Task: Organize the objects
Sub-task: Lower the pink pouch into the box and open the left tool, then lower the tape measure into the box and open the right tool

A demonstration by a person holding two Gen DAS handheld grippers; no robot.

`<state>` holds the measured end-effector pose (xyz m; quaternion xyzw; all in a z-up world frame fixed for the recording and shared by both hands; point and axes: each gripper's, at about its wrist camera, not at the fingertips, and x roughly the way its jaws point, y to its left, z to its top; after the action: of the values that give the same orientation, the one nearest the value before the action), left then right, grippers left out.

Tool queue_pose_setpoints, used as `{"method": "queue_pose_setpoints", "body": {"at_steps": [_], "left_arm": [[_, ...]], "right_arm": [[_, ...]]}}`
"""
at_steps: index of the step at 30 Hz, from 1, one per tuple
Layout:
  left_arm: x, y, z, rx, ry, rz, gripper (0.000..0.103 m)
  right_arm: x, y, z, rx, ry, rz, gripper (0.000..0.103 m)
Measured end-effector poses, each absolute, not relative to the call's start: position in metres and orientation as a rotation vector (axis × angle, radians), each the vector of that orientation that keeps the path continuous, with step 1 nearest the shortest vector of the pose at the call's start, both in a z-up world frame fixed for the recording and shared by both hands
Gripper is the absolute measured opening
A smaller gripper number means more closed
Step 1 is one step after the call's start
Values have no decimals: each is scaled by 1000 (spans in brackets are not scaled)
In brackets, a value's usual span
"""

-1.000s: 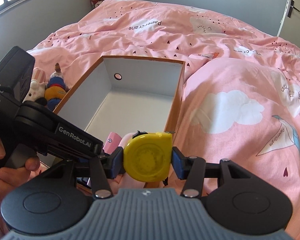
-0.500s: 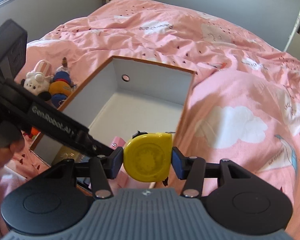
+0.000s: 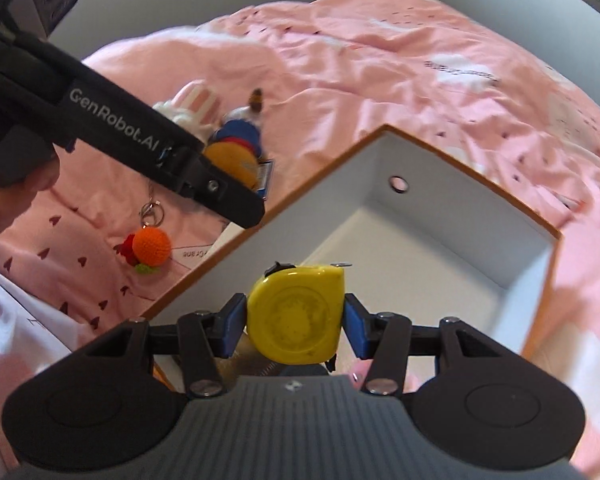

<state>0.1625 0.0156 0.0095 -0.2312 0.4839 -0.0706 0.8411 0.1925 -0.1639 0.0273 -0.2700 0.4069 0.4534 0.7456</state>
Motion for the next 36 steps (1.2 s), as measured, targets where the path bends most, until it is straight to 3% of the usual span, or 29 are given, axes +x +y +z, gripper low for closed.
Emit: {"method": "queue_pose_setpoints", "body": {"at_steps": [17, 32, 34, 36], "left_arm": [[169, 51, -29, -565, 1077, -106, 58], [170, 64, -40, -600, 1102, -87, 58], [171, 64, -40, -601, 1104, -88, 58], [171, 64, -41, -600, 1107, -88, 58]], "right_arm": [[205, -101, -34, -1034, 965, 1266, 53], [222, -93, -41, -995, 1140, 1315, 54], [225, -97, -37, -978, 1144, 1301, 52], [232, -101, -32, -923, 1158, 1288, 32]]}}
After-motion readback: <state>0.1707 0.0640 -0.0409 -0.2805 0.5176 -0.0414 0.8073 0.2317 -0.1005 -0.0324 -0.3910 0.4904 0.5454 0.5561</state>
